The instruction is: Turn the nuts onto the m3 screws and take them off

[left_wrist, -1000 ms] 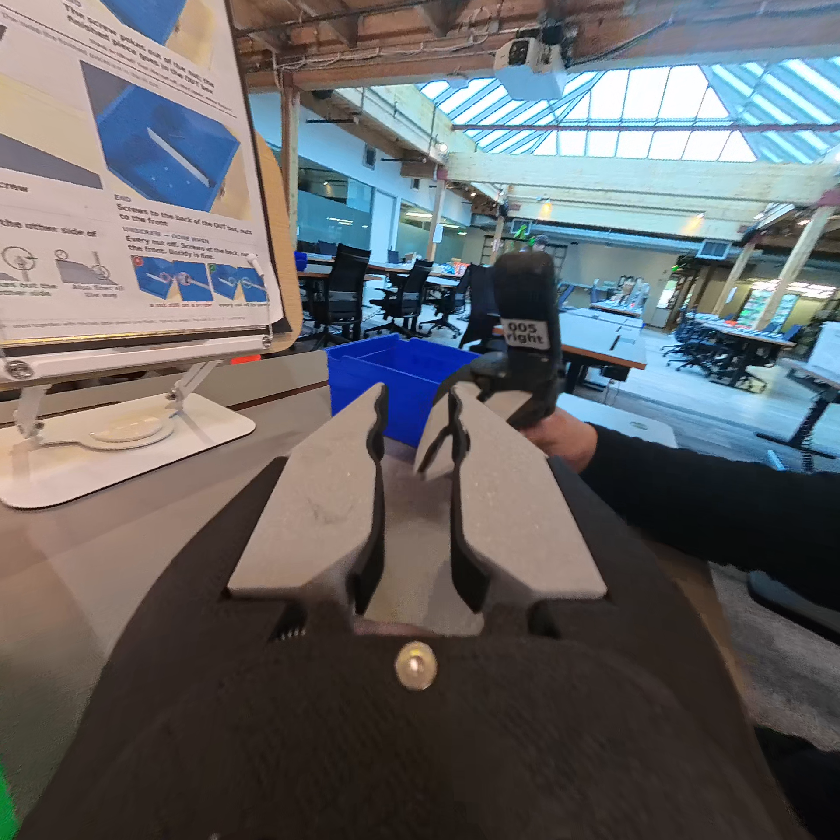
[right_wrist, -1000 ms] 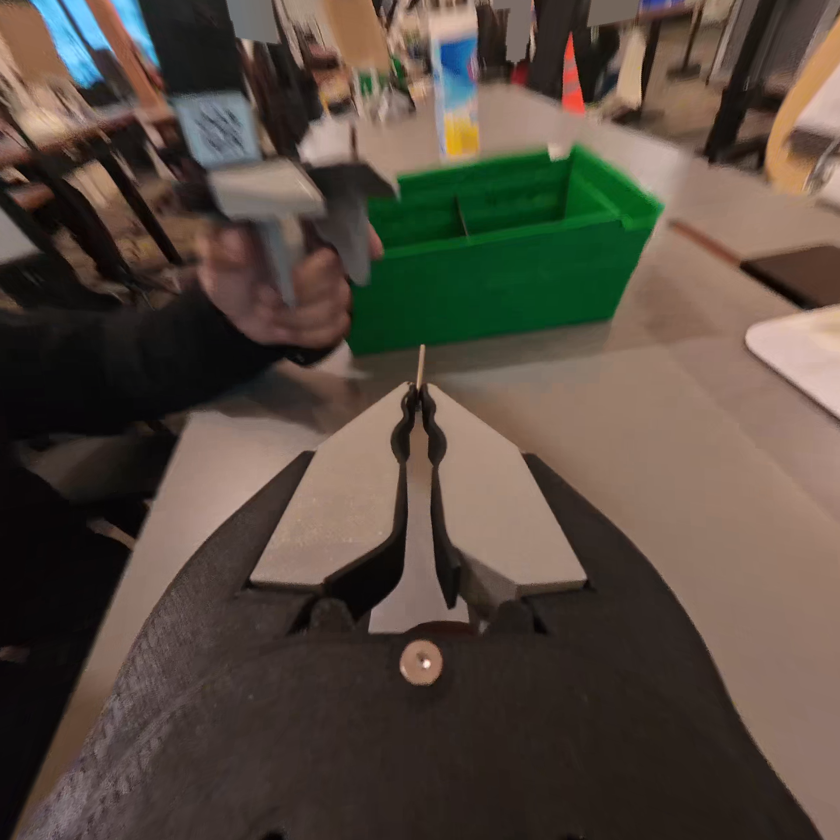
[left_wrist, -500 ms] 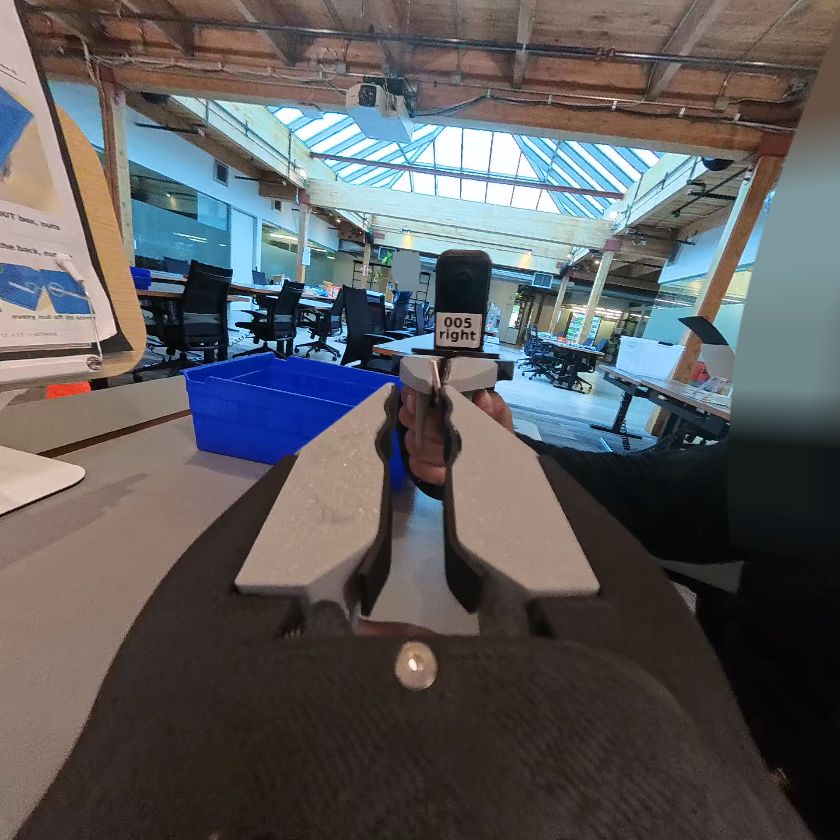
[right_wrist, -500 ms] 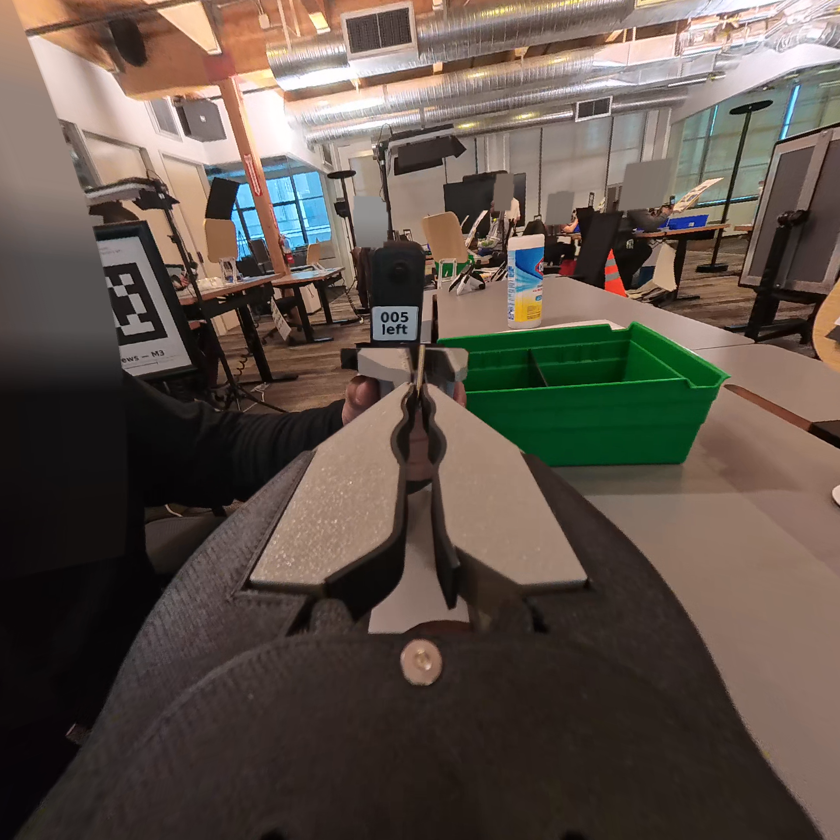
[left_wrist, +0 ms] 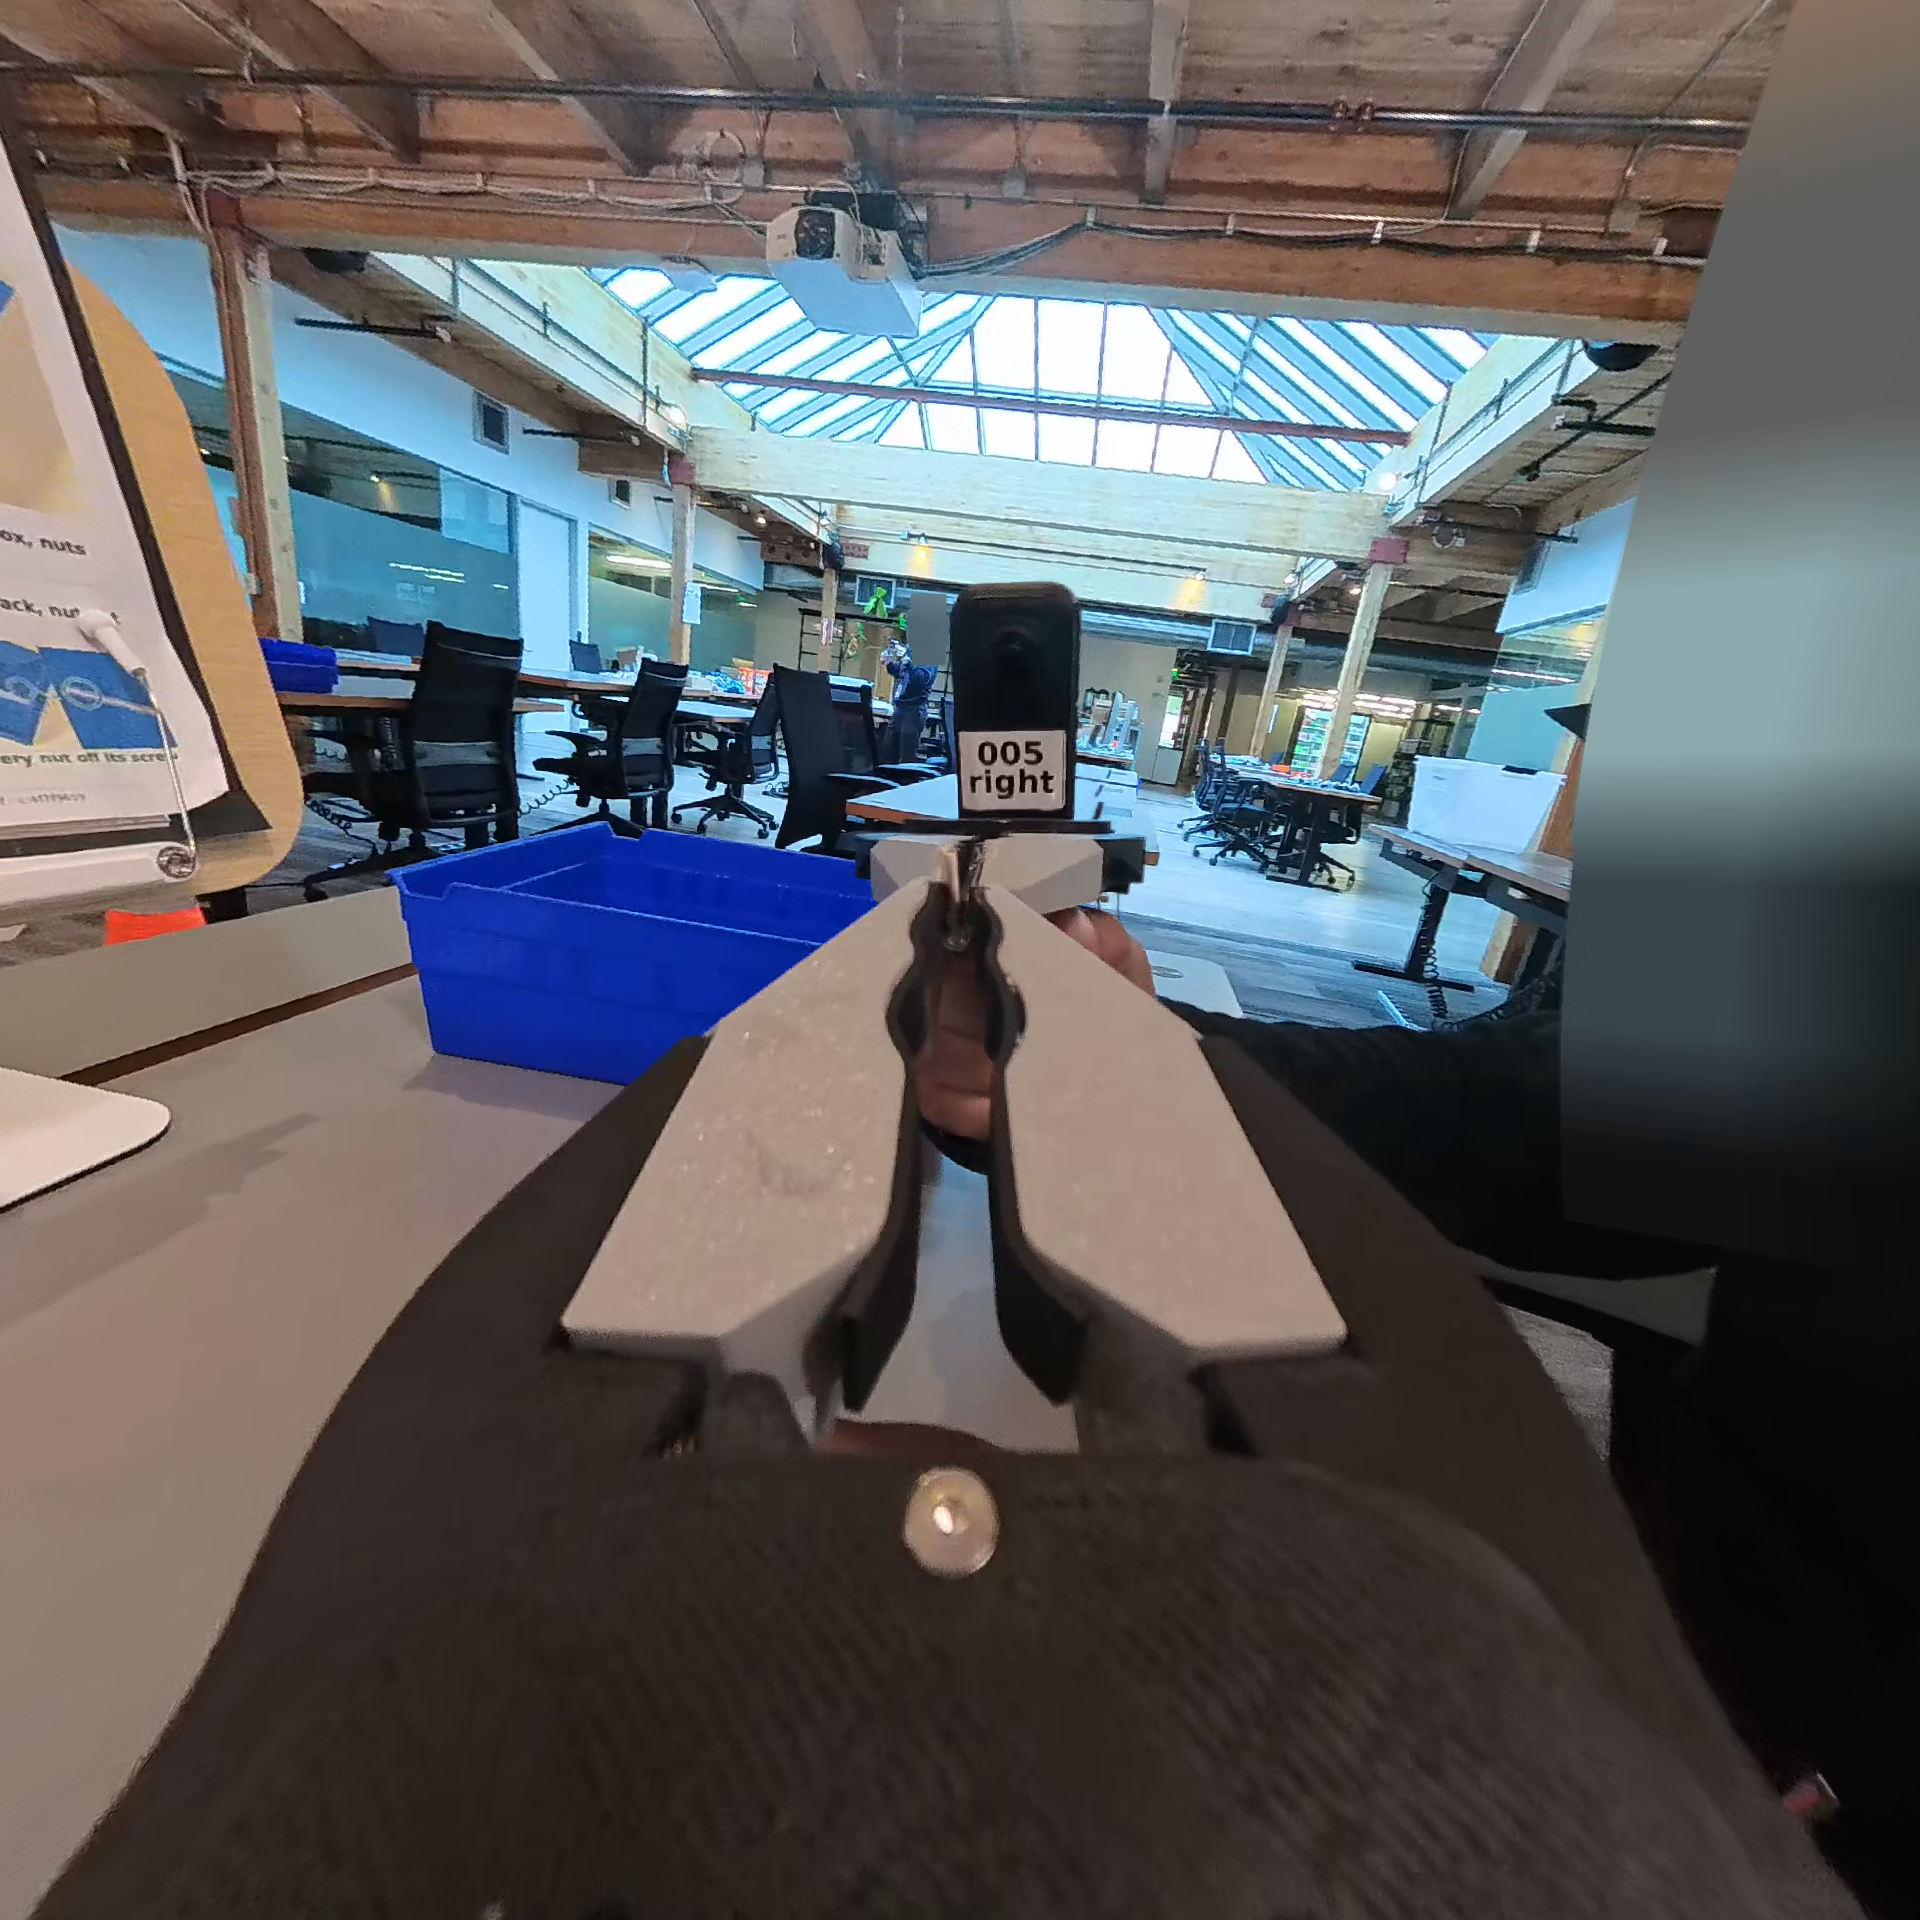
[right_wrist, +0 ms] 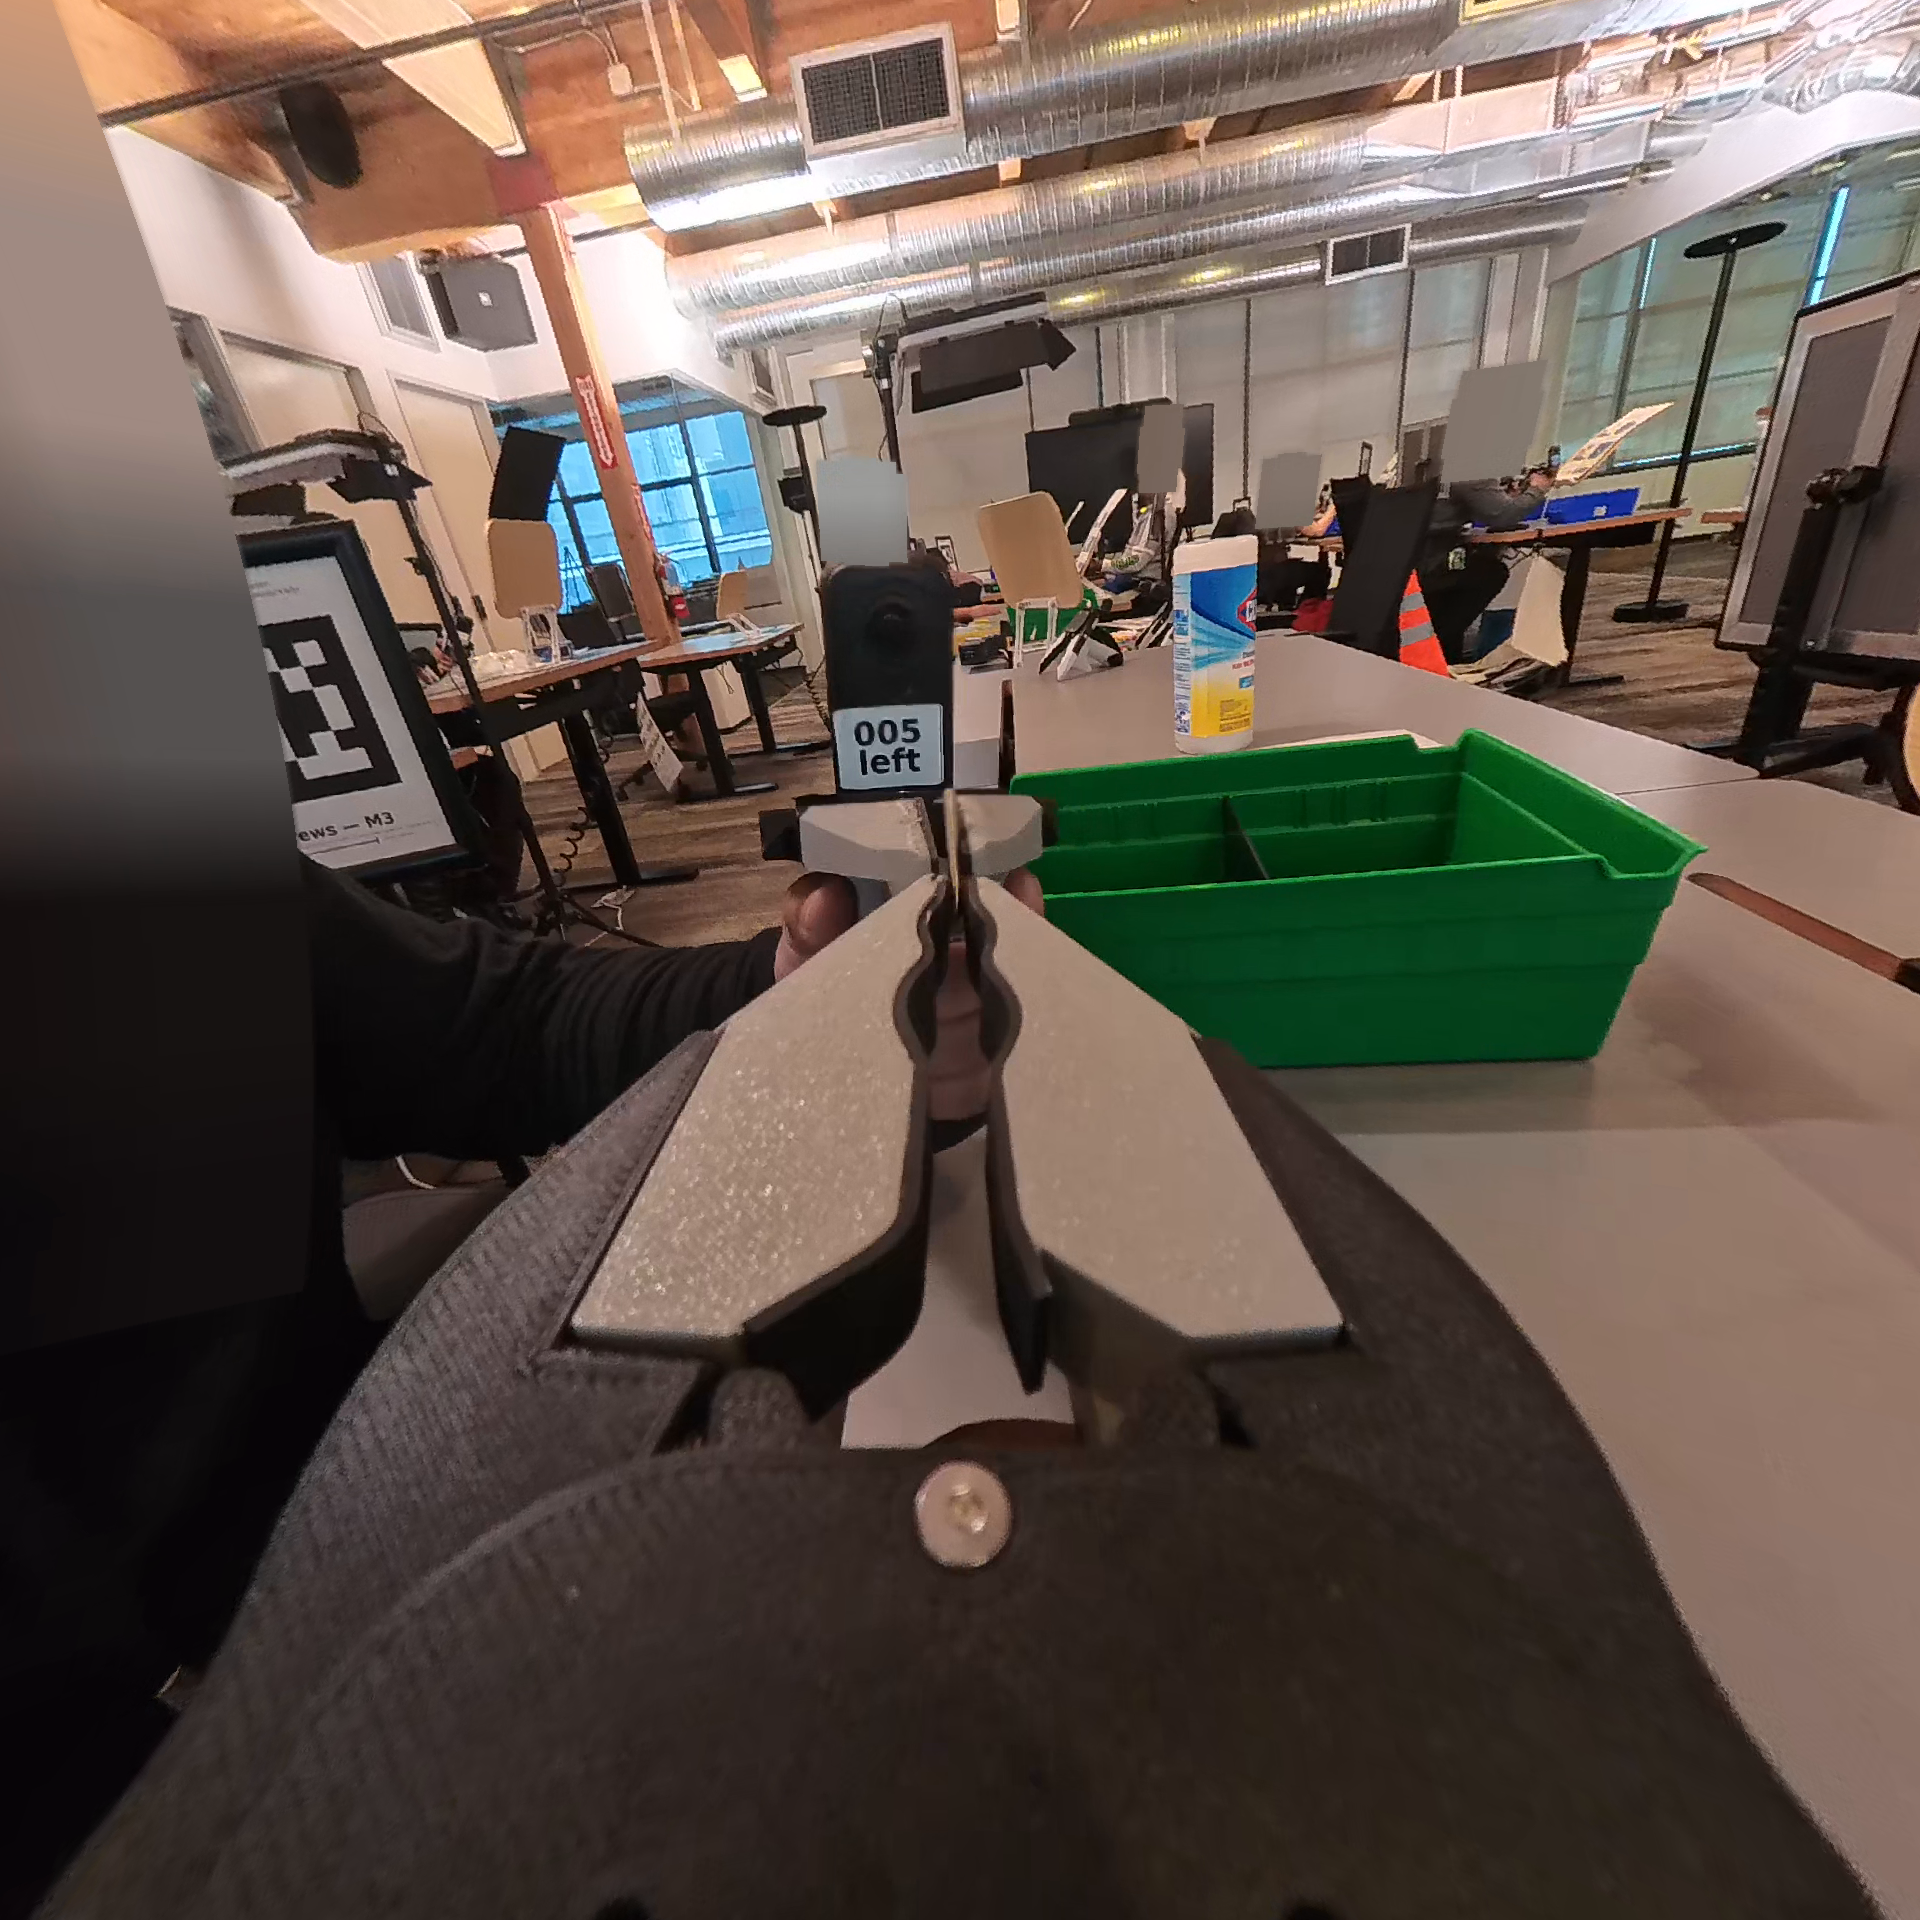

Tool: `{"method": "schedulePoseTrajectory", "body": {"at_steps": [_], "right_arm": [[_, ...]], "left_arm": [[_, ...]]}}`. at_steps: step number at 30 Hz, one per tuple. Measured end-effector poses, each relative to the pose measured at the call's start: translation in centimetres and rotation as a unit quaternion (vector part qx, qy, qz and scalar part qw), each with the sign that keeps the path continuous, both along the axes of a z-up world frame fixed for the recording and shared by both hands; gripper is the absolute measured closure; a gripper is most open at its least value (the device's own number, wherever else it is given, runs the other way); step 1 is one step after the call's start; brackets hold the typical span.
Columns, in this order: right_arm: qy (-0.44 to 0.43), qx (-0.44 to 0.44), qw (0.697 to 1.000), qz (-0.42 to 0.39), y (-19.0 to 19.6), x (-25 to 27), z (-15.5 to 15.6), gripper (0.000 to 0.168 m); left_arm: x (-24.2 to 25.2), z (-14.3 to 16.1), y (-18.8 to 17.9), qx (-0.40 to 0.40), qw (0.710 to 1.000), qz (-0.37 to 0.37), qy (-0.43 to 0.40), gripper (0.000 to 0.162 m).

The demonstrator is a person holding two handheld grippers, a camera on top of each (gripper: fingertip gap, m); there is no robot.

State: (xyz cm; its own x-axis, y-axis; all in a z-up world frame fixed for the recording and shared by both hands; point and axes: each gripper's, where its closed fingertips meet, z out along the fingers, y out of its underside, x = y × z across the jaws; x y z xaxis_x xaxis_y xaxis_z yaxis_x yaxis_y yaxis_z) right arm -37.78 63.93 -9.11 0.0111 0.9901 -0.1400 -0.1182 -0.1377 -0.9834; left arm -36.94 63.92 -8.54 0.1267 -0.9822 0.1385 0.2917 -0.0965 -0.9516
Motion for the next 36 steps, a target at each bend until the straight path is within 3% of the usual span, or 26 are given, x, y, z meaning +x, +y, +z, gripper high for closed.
{"method": "schedulePoseTrajectory", "body": {"at_steps": [23, 28, 36], "right_arm": [[-0.017, 0.018, 1.0, 0.004, -0.3, 0.1, -0.6, 0.168], [-0.047, 0.049, 0.997, -0.022, 0.0, 0.3, -1.1, 0.156], [-0.083, 0.064, 0.994, -0.023, -0.3, -0.3, -2.2, 0.166]], "left_arm": [[0.2, -0.3, -0.3, 0.013, 1.0, 0.002, 0.017, 0.161], [0.3, -0.5, -0.2, 0.01, 1.0, 0.0, 0.026, 0.161], [0.3, -0.6, -0.2, 0.009, 1.0, 0.002, 0.028, 0.161]]}}
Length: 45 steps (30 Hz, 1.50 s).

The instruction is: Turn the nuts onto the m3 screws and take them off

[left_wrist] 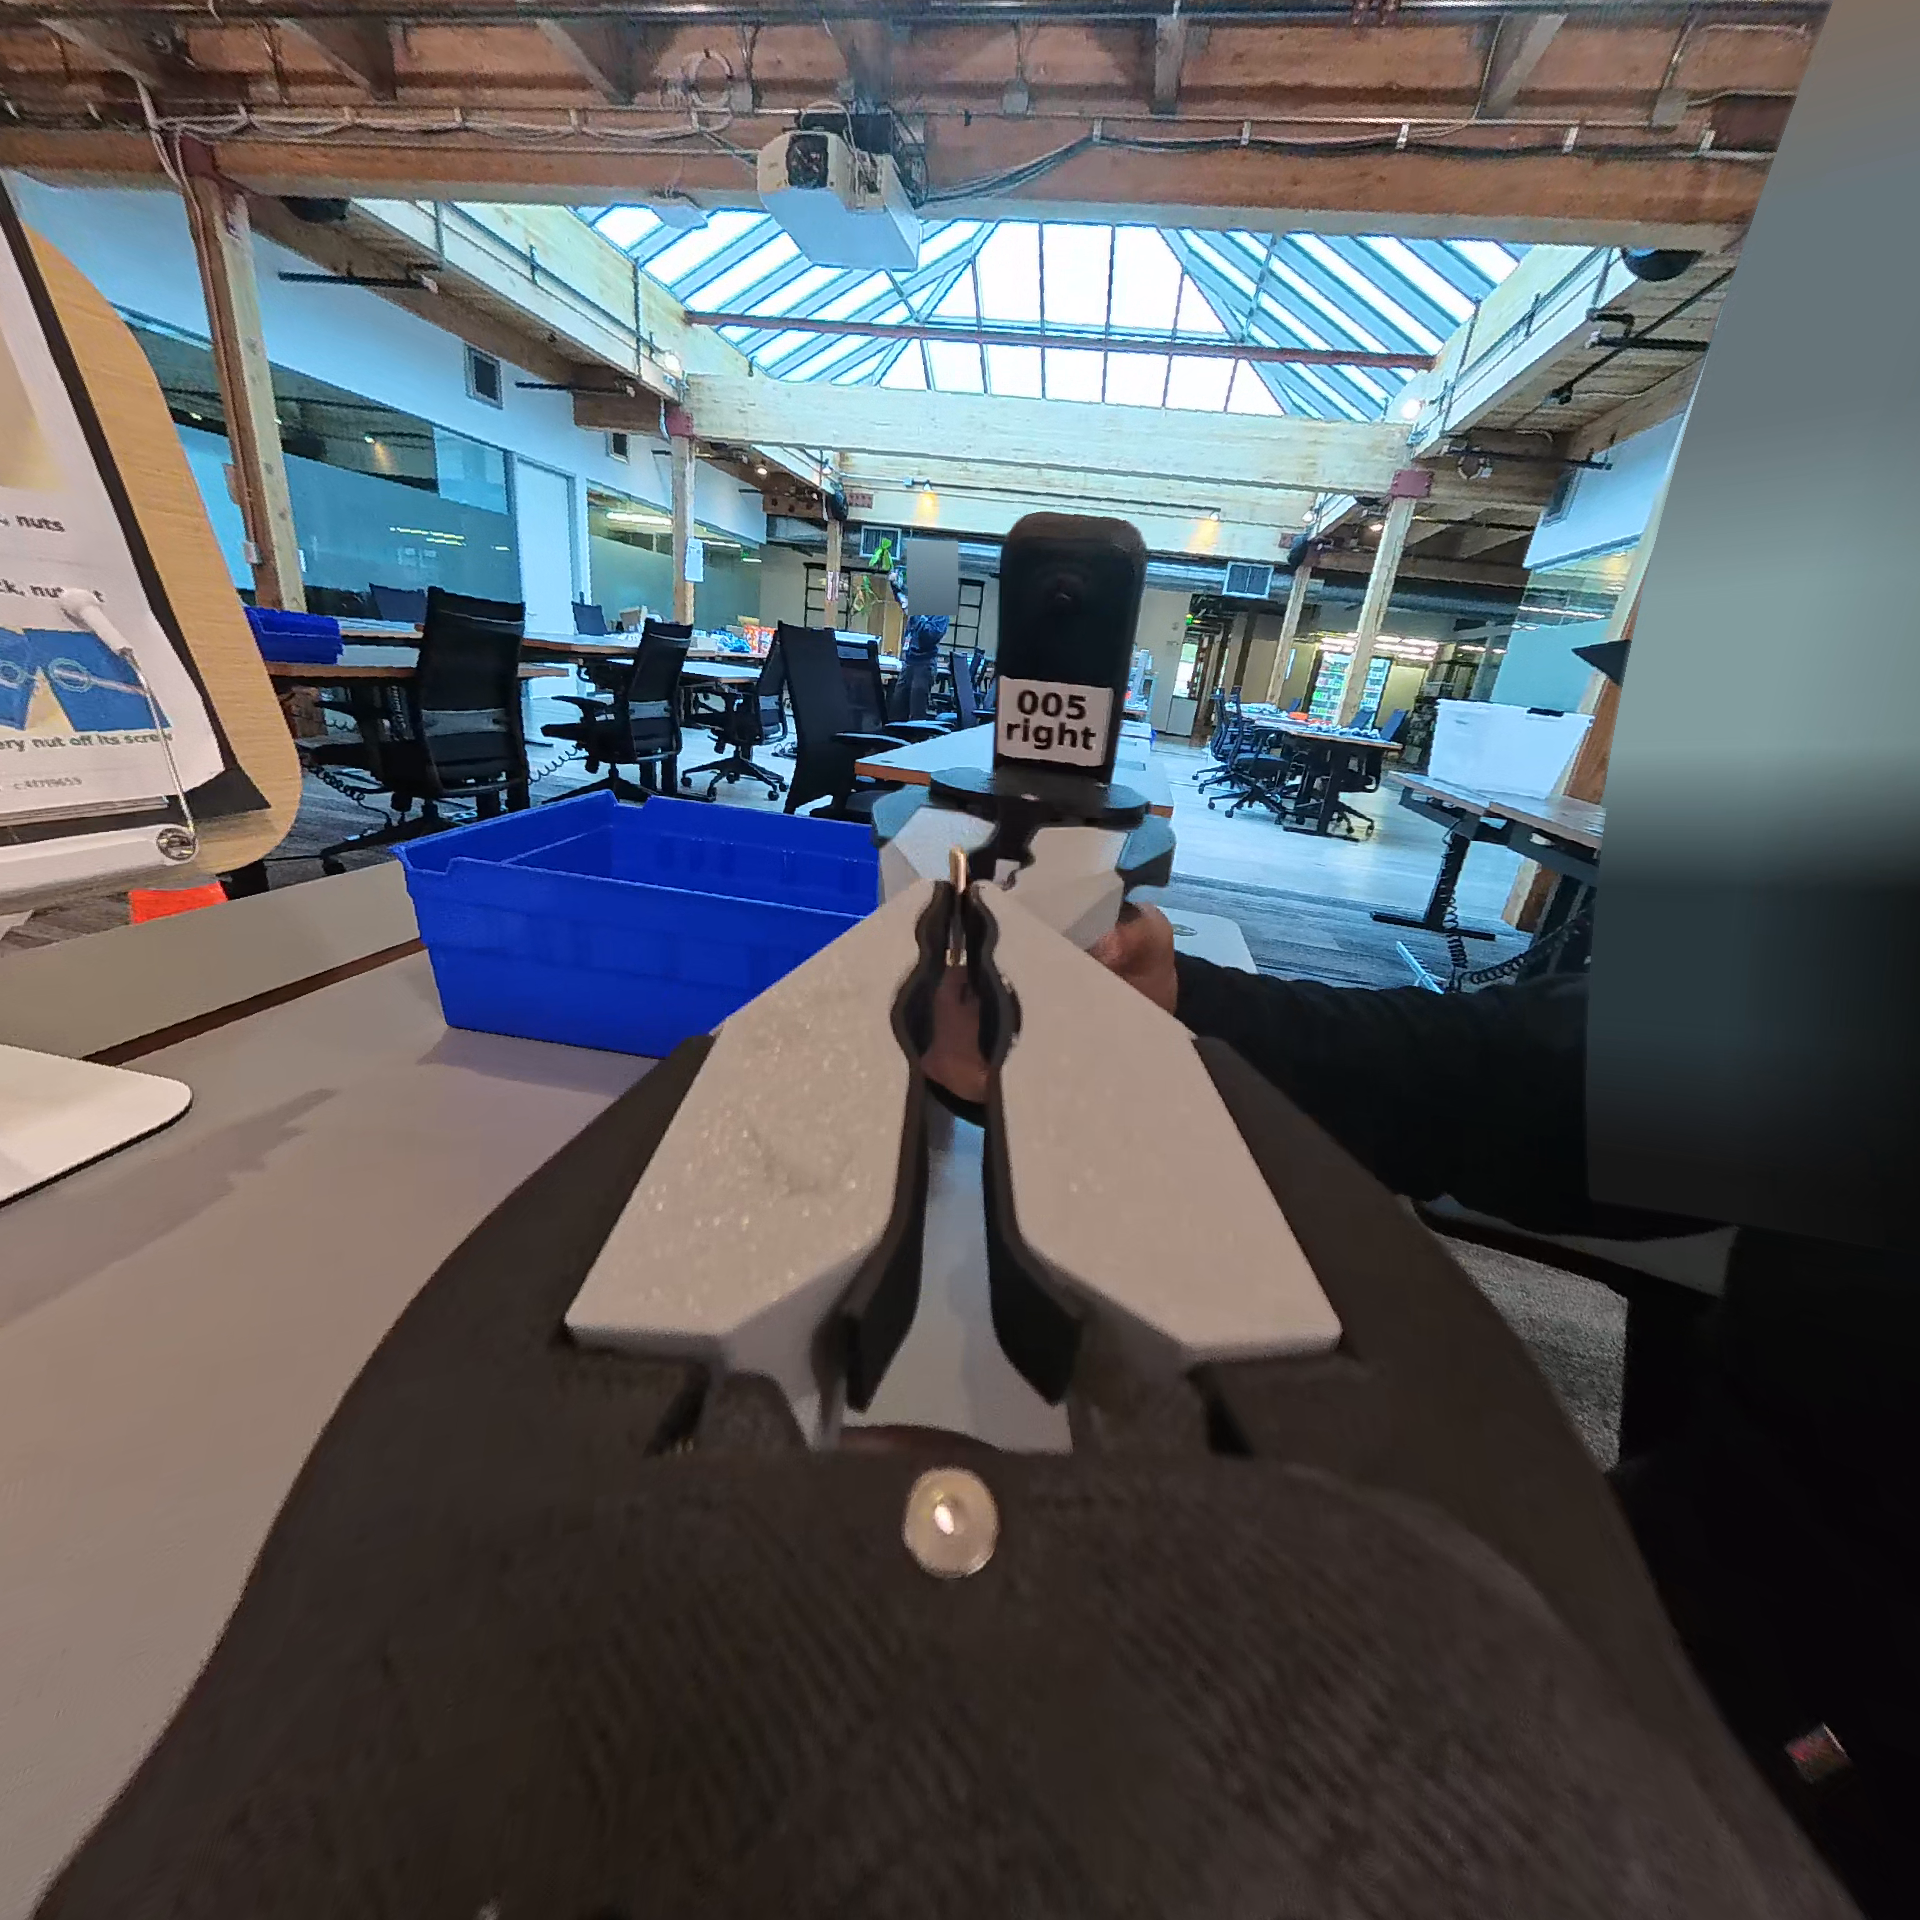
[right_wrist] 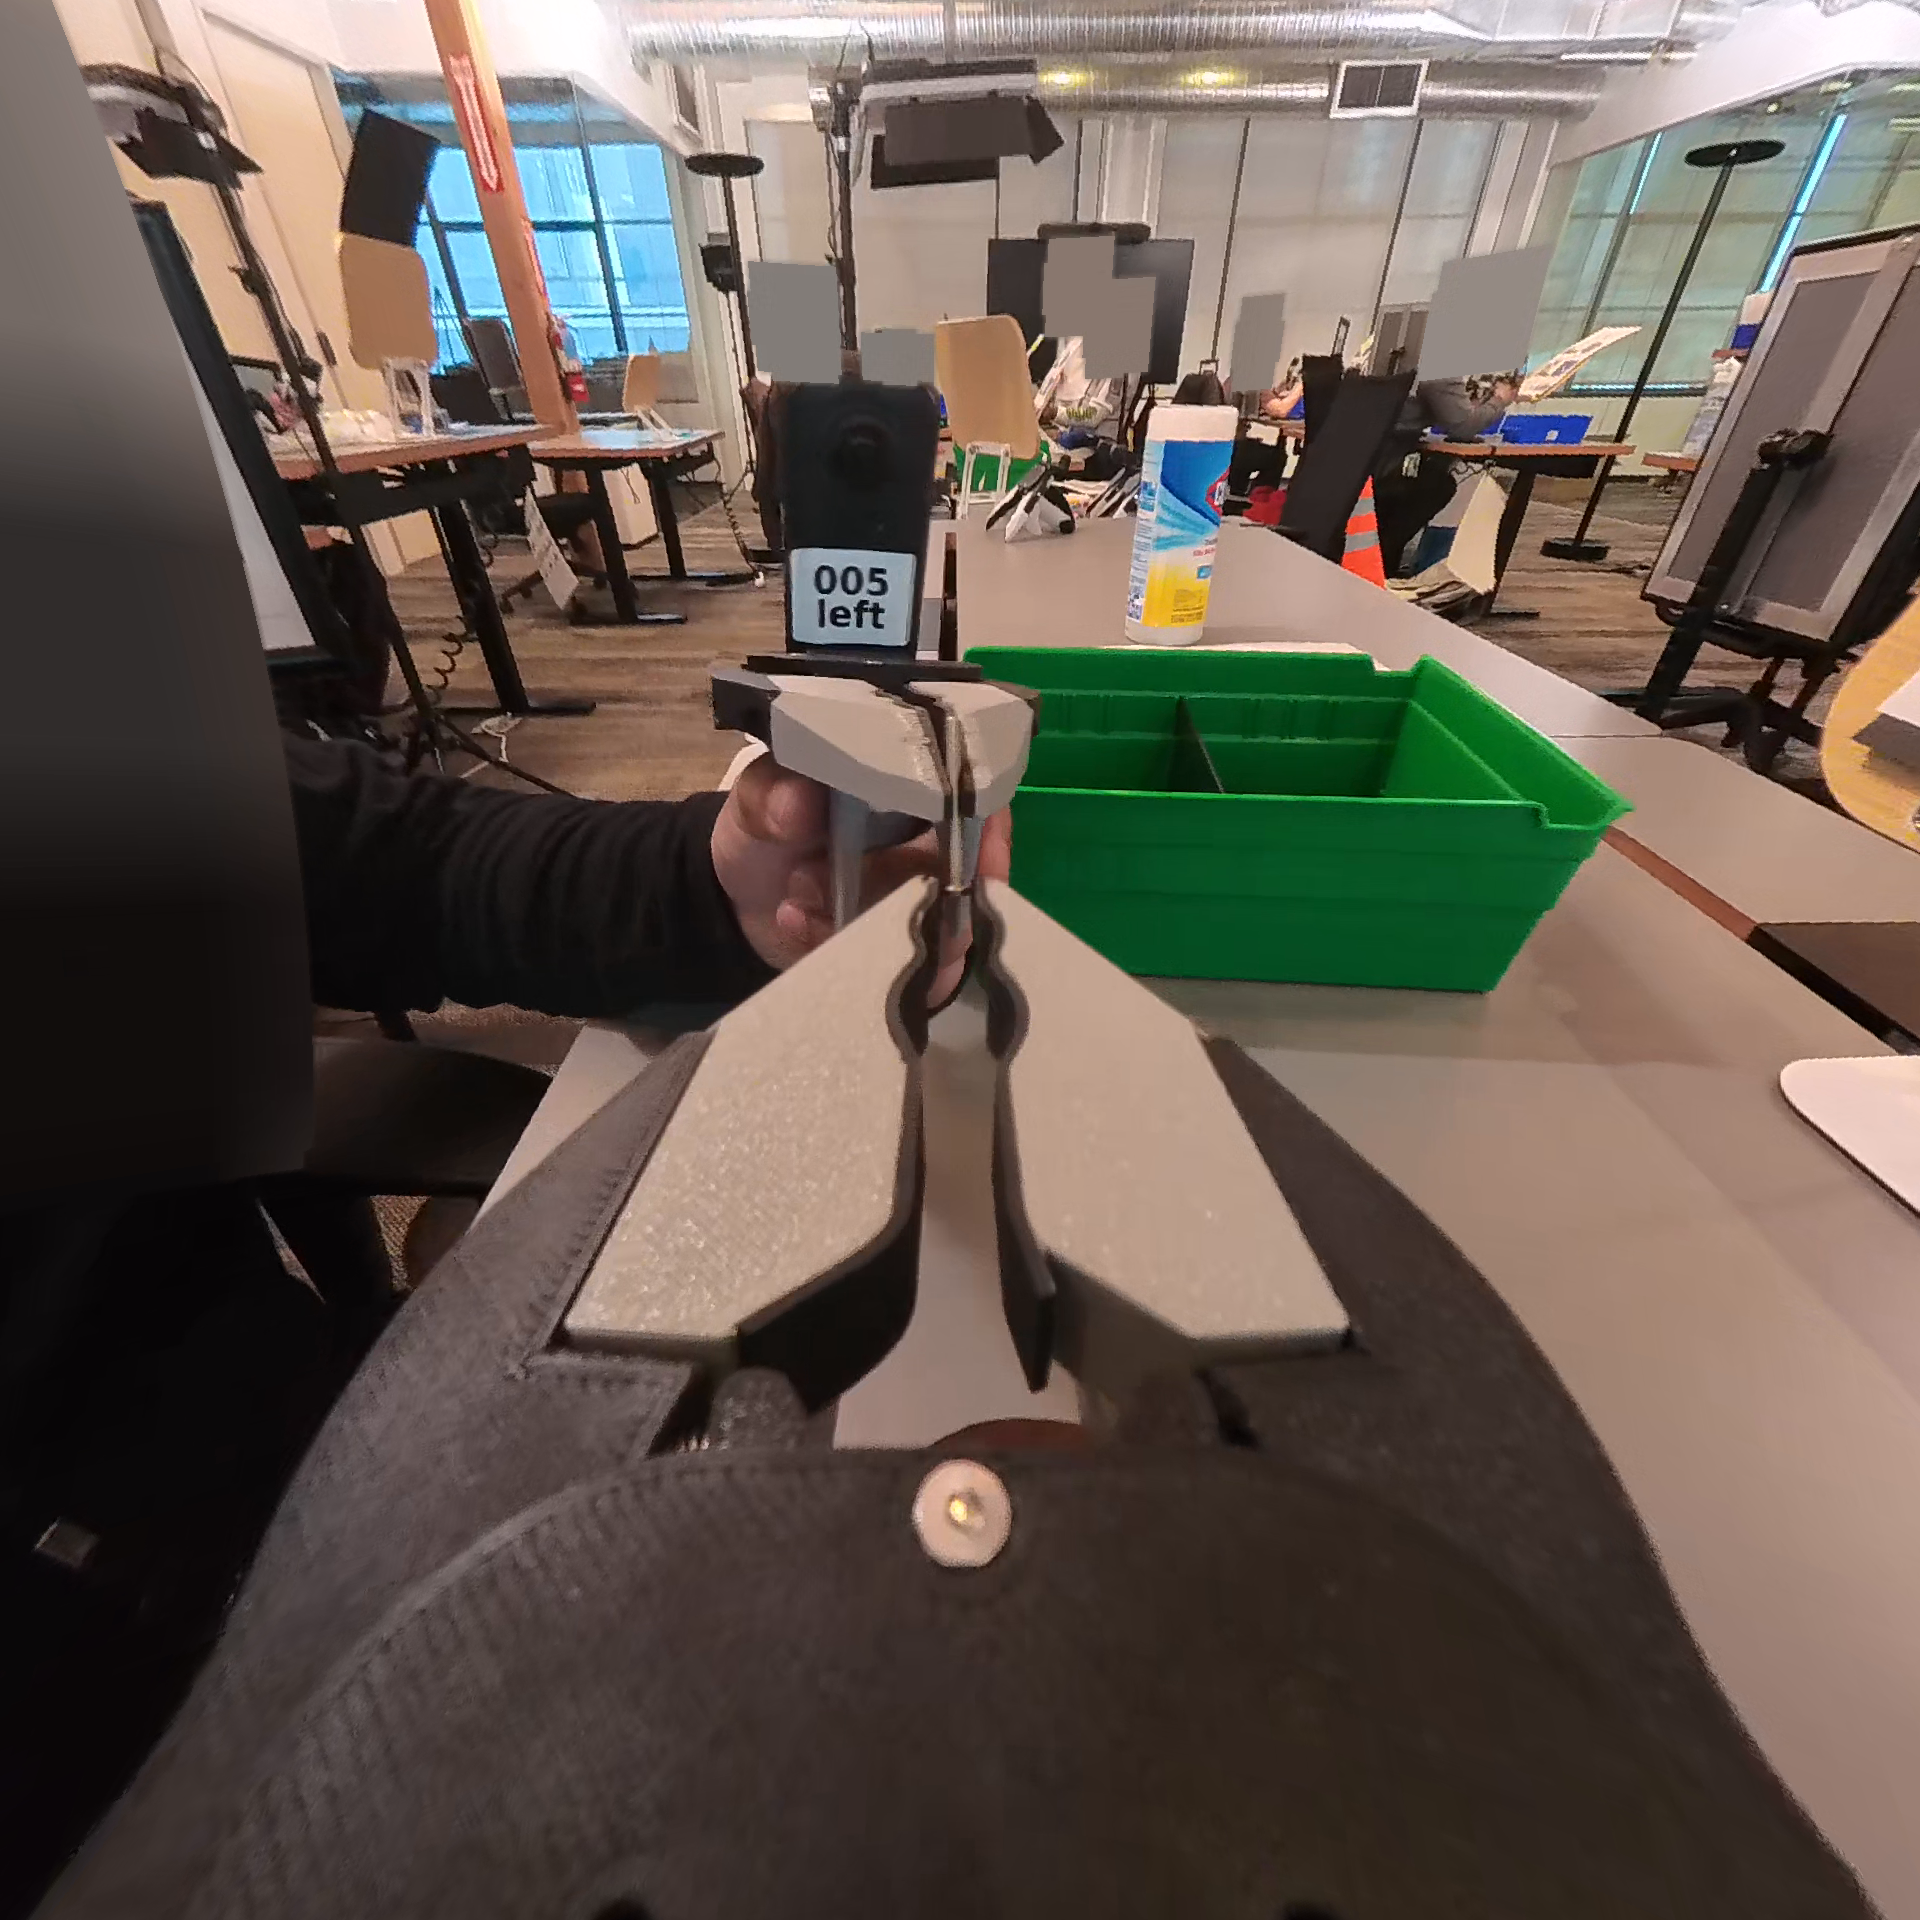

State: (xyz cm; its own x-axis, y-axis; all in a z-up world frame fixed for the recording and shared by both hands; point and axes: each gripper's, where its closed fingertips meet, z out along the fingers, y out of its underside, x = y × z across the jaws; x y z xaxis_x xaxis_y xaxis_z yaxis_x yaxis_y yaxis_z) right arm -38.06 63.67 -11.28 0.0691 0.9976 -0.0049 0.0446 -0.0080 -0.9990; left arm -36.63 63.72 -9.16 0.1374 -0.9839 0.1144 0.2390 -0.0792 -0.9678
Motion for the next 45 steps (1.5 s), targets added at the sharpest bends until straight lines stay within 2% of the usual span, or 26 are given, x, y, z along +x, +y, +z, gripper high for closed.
{"method": "schedulePoseTrajectory", "body": {"at_steps": [11, 28, 35, 45], "right_arm": [[0.01, -0.016, 1.0, 0.006, -0.2, -0.2, 0.3, 0.167], [0.008, -0.022, 1.0, 0.015, -0.5, -0.7, -0.2, 0.167], [-0.018, -0.029, 0.999, 0.02, -0.2, 0.0, -0.8, 0.161], [0.026, -0.04, 0.999, 0.014, 0.3, 1.3, 1.0, 0.156]], "left_arm": [[0.2, -0.4, 0.1, 0.005, 1.0, 0.012, 0.011, 0.158], [0.4, -0.3, -0.2, -0.003, 1.0, -0.003, 0.006, 0.162], [0.8, -1.2, -0.2, 0.013, 0.999, 0.006, 0.043, 0.162], [1.3, -2.5, 0.2, -0.014, 0.998, -0.001, 0.068, 0.162]]}}
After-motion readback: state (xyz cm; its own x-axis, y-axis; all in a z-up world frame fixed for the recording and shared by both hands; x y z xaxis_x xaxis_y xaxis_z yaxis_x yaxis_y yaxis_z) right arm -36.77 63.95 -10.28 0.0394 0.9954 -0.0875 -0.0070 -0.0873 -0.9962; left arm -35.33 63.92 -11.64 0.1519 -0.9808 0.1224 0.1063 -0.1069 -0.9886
